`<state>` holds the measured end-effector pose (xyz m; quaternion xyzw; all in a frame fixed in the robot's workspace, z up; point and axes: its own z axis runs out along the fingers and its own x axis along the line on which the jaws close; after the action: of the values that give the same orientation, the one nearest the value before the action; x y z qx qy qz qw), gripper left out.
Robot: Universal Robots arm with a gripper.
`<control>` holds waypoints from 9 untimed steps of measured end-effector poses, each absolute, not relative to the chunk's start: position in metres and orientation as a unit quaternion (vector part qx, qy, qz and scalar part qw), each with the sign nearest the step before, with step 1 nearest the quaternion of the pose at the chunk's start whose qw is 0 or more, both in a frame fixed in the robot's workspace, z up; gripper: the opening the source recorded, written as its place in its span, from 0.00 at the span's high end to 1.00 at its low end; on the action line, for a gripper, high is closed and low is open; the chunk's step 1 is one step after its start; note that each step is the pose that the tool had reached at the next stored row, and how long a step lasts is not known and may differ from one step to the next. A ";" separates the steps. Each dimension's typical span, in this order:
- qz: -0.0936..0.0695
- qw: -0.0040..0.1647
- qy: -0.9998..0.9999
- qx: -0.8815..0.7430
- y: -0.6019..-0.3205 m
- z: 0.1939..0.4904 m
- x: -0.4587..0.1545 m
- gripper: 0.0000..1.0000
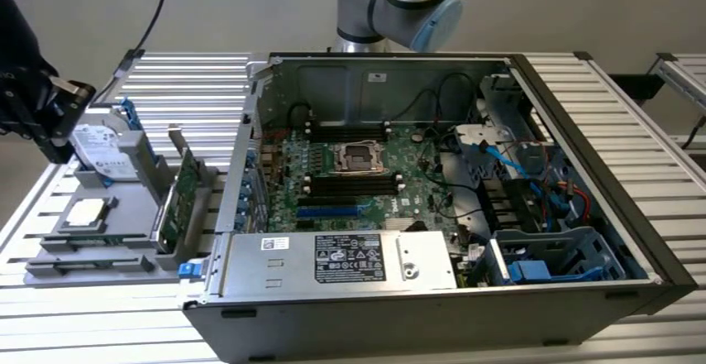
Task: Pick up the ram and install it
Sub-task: 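Pick up the ram and move it above insertion slot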
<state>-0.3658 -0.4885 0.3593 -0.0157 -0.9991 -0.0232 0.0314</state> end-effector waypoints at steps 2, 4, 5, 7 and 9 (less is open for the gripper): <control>-0.023 0.032 -0.999 0.002 -0.488 0.358 -0.366 0.89; -0.022 0.032 -0.999 0.020 -0.488 0.357 -0.366 0.89; -0.022 0.032 -0.999 0.029 -0.488 0.357 -0.366 0.89; -0.021 0.033 -0.998 0.048 -0.488 0.356 -0.366 0.89; -0.021 0.033 -0.997 0.066 -0.488 0.355 -0.366 0.89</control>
<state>-0.3658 -0.4885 0.3555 0.0659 -0.9971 -0.0210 0.0331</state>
